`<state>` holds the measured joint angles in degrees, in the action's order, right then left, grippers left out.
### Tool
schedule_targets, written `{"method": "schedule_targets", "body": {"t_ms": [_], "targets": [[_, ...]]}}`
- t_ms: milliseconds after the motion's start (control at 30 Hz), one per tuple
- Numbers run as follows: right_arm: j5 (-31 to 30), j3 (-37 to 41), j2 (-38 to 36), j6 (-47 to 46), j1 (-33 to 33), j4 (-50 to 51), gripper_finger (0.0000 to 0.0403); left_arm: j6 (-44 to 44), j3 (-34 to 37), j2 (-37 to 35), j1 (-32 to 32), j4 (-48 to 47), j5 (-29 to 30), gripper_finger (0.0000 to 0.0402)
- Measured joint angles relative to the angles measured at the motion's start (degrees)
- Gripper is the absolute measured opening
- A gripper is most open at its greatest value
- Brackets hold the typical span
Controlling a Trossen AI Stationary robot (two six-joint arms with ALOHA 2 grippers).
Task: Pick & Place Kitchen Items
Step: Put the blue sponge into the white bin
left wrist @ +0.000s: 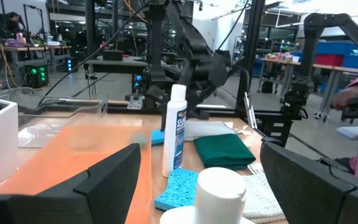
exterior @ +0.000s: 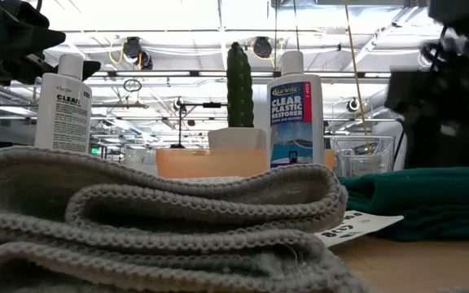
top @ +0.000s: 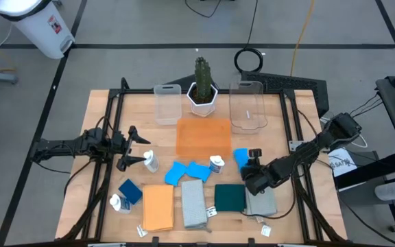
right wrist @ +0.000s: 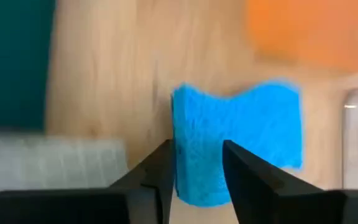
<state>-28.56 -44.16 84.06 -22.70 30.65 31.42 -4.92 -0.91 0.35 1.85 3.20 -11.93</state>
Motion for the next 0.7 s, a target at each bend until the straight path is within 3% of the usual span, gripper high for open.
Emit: {"method": "schedule_targets", "body": {"t_ms": [133, 267, 433, 533, 700], "targets": [[-2.3, -1.8, -4.2, -10.5, -2.1, -0.5, 0.0134, 0.0, 0.0, 0.0, 0.0, 0.0, 0.0, 0.0337], [3.4, -1.9, -6.6, -19.9, -7.3, 1.1, 0.0186, 0.0, 0.0, 0.0, 0.0, 0.0, 0.0, 0.0337], [13.2, -1.1, -3.4, -28.2, -14.4, 2.4, 0.0274, 0.0, 0.0, 0.0, 0.0, 0.0, 0.0, 0.0337], [16.3, -0.9, 0.3, -28.2, -17.3, 1.8, 0.0304, 0.0, 0.0, 0.0, 0.0, 0.0, 0.0, 0.0337], [26.0, -1.1, 2.5, -15.1, -19.2, 4.3, 0.0308, 0.0, 0.0, 0.0, 0.0, 0.0, 0.0, 0.0337]]}}
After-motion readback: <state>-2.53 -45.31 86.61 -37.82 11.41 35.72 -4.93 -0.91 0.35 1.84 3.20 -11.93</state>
